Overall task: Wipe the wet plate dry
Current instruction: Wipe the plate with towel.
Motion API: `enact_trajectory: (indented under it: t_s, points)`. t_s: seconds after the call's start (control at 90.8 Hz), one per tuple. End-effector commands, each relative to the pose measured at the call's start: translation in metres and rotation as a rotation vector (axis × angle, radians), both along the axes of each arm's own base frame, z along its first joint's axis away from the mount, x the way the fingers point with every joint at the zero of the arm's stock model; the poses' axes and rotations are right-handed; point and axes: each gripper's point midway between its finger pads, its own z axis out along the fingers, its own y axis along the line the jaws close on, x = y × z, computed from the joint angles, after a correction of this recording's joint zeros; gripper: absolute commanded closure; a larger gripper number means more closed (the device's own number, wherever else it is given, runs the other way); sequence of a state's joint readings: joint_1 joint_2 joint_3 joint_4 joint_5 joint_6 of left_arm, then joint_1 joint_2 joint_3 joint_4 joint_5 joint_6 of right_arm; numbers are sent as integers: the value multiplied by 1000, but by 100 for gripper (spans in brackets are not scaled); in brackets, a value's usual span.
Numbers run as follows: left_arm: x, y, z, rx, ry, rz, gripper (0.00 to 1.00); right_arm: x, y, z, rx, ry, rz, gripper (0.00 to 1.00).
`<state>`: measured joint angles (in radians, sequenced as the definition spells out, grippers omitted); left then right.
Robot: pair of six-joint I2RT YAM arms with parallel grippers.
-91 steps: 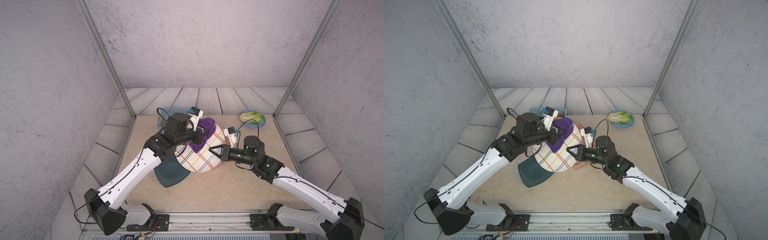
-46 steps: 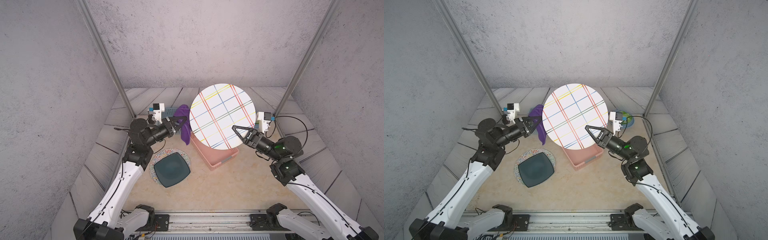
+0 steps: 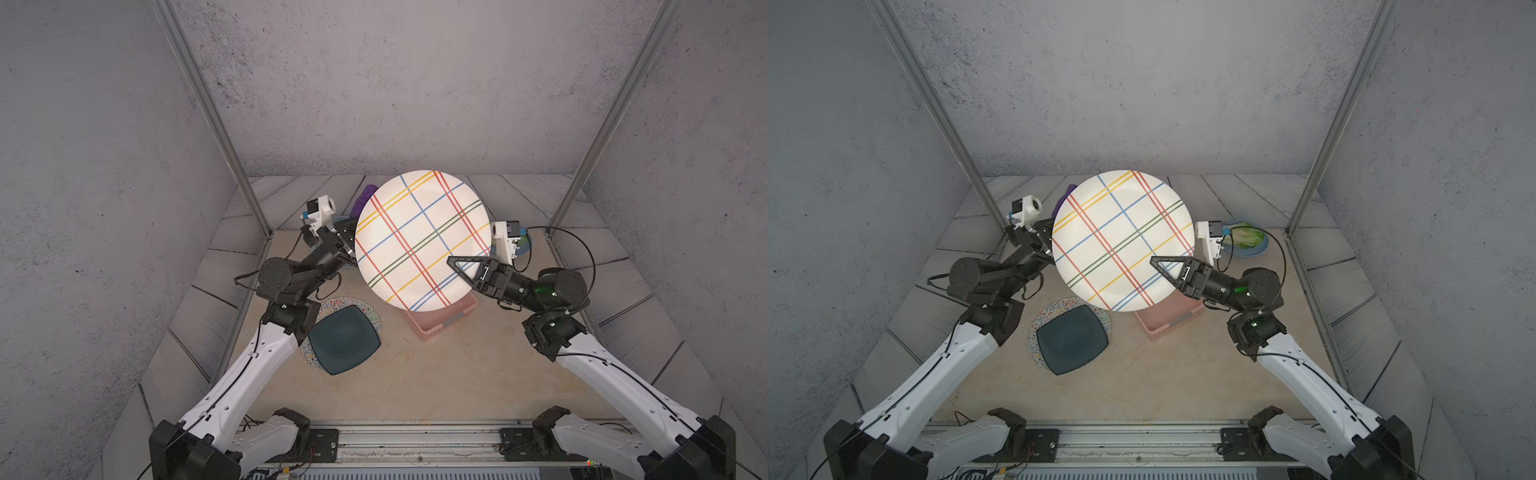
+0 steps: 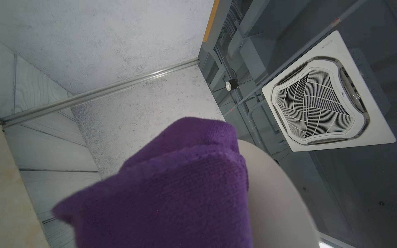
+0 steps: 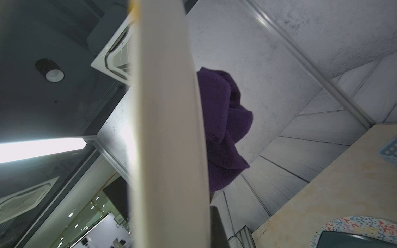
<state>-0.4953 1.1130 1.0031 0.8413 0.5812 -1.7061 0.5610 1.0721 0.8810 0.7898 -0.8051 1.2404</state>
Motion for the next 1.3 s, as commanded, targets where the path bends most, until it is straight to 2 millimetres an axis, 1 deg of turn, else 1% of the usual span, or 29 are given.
enact_trajectory:
  t_s: [0.0, 0.077, 0.121, 0.154, 0.198, 0.242, 0.308, 0.374, 0.396, 0.429, 0.462, 0.517, 0.55, 0.583, 0.628, 0.661, 0.738, 0.793, 0.87, 0.892, 0.936, 0.969, 1.013, 1.068, 1.134, 1.167, 1.211, 1.244, 1.288]
  points:
    - [-40, -16, 21, -64, -163, -73, 100, 8, 4, 8, 26, -11, -23, 100]
    - [-59, -33, 22, -78, -207, -133, 100, 19, -1, 25, 83, -7, -71, 100]
    - [-69, -42, 22, -78, -232, -159, 100, 24, -2, 41, 102, -16, -92, 100]
    - [-74, -47, 20, -76, -245, -170, 100, 30, -2, 49, 110, -14, -106, 100]
    - [-80, -51, 19, -73, -258, -178, 100, 35, -5, 68, 138, -30, -123, 100]
    - [-83, -51, 20, -79, -267, -181, 100, 40, -10, 82, 164, -30, -142, 100]
    - [-85, -41, 28, -122, -280, -160, 100, 49, -21, 91, 184, -16, -182, 100]
    - [-85, -25, 41, -145, -300, -128, 100, 60, -30, 83, 181, 29, -221, 100]
    - [-84, -19, 47, -152, -305, -114, 100, 61, -33, 79, 182, 39, -225, 100]
    - [-78, -11, 52, -152, -296, -79, 100, 59, -34, 75, 185, 43, -217, 100]
    - [-72, 0, 60, -158, -288, -38, 100, 52, -32, 72, 182, 33, -187, 100]
    - [-53, 14, 64, -154, -235, 35, 100, 35, -26, 66, 172, 22, -106, 100]
    - [-45, 23, 67, -163, -221, 72, 100, 22, -17, 62, 174, 16, -59, 100]
    - [-39, 28, 72, -182, -213, 87, 100, 14, -10, 54, 179, 18, -42, 100]
    - [-36, 30, 82, -221, -224, 71, 100, 4, 0, 47, 178, 25, -26, 100]
    - [-34, 26, 87, -242, -228, 43, 100, 1, 4, 44, 176, 33, -31, 100]
    - [-35, 14, 95, -292, -222, -39, 100, 4, 13, 42, 189, 63, -38, 100]
    - [-38, 2, 93, -288, -199, -79, 100, 8, 17, 49, 217, 71, -27, 100]
    - [-48, -17, 84, -249, -186, -103, 100, 12, 19, 72, 271, 64, 6, 100]
    - [-54, -22, 83, -236, -192, -108, 100, 16, 21, 74, 278, 71, 11, 100]
    - [-65, -31, 76, -211, -202, -118, 100, 21, 18, 90, 312, 62, 16, 100]
    - [-72, -33, 73, -202, -210, -118, 100, 25, 14, 100, 339, 56, 14, 100]
    - [-79, -33, 70, -200, -220, -117, 100, 34, 9, 109, 370, 62, -2, 100]
    - [-81, -31, 62, -196, -212, -107, 100, 48, -4, 117, 407, 70, -38, 100]
    - [-80, -23, 53, -201, -191, -67, 100, 67, -25, 120, 443, 87, -103, 100]
    - [-80, -18, 48, -195, -185, -42, 100, 76, -36, 118, 451, 98, -140, 100]
    - [-76, -13, 39, -163, -178, -1, 100, 83, -46, 114, 453, 112, -173, 100]
    - [-76, -7, 37, -133, -189, 31, 100, 87, -53, 110, 442, 118, -201, 100]
    - [-73, -2, 29, -44, -197, 97, 100, 92, -59, 102, 410, 125, -243, 100]
